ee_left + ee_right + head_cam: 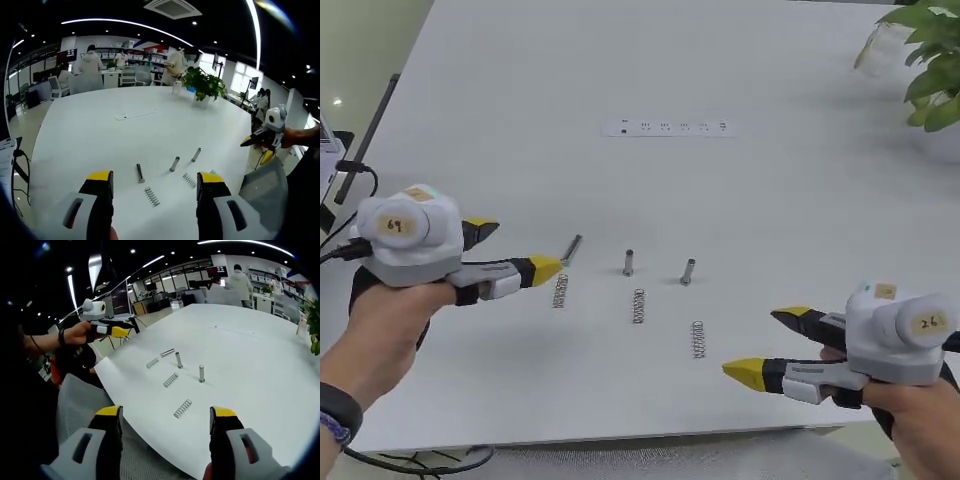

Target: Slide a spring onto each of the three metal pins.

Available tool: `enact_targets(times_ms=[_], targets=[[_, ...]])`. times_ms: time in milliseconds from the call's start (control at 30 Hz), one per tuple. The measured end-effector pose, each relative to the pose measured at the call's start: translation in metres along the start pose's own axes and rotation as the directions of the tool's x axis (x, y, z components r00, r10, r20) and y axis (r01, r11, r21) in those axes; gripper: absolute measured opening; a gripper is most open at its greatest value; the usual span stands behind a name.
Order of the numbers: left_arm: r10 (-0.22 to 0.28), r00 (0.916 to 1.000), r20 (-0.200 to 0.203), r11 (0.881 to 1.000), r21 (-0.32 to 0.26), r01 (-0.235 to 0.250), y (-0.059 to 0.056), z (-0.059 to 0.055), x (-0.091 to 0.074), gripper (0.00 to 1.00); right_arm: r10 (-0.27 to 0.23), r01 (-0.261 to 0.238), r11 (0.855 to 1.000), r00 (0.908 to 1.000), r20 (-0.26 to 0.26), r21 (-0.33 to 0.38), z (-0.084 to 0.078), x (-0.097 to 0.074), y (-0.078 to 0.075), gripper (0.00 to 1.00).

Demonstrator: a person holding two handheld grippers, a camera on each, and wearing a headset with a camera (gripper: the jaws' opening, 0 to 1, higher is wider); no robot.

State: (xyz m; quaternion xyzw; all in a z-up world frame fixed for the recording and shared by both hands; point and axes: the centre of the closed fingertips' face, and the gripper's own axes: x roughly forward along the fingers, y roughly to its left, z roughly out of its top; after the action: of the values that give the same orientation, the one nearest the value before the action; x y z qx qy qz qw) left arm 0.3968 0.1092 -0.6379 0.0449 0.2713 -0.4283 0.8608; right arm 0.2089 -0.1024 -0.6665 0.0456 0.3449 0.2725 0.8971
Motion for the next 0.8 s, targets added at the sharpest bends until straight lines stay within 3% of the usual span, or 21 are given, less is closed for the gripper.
enact_targets(times_ms=[800], targets=[[0.011,0.9960,-0.088,1.000,-0.023,-0.013,0.023,-0.001,0.064,0.49,0.005,-0.005,1.000,0.9999,-0.011,0.004,-0.003,0.004,0.002,0.68]])
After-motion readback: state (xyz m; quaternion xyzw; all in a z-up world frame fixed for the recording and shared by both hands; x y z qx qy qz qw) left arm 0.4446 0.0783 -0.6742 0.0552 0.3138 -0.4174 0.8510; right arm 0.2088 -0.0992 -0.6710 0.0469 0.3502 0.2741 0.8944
